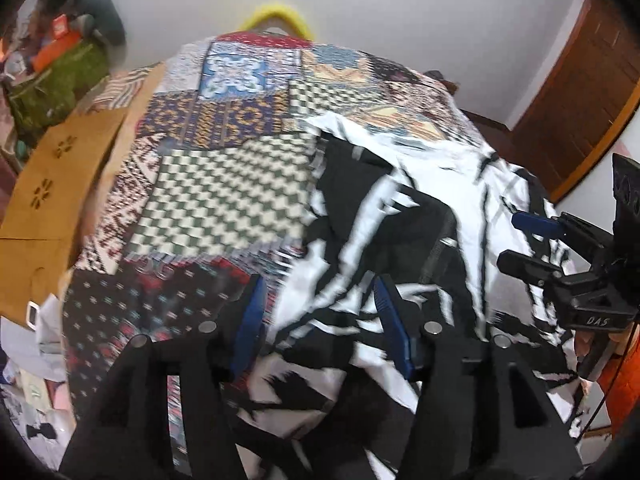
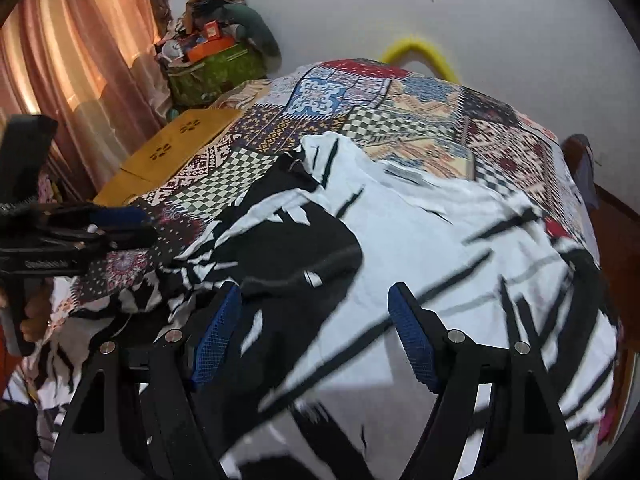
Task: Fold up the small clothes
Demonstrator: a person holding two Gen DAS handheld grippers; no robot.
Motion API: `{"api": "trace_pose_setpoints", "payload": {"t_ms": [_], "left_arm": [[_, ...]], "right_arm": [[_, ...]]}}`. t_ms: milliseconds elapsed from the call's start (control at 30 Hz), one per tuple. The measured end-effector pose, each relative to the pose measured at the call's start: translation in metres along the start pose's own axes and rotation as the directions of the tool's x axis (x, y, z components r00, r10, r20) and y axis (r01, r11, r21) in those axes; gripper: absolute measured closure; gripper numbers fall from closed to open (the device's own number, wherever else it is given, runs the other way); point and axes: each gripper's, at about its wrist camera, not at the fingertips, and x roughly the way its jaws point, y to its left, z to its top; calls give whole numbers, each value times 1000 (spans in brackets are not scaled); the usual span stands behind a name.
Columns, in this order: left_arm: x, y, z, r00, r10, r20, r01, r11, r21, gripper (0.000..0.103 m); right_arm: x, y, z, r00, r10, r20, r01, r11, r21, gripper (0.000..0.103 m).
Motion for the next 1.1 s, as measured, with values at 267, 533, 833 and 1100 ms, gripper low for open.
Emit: {"api": "trace_pose_setpoints", "payload": {"t_ms": [267,533,833,1100], "left_arm": [[64,29,7,995,-37,-96,31,997,-66,48],[85,33,-8,988,-76,-131,71,997,-43,48],[65,26,-10,991,-79,-109,78,997,-18,46],[81,42,-16,988,43,-148,-55,996,-77,45]], "right_arm": [[58,-6,38,999,14,-34,-14,1000,-12,31],[123,-4,69,988,70,-138,-71,997,-7,86],[141,32,94,998,4,-61,-11,993,-115,91],[93,39,72,999,45,-14,-46,990,-135,62]]}}
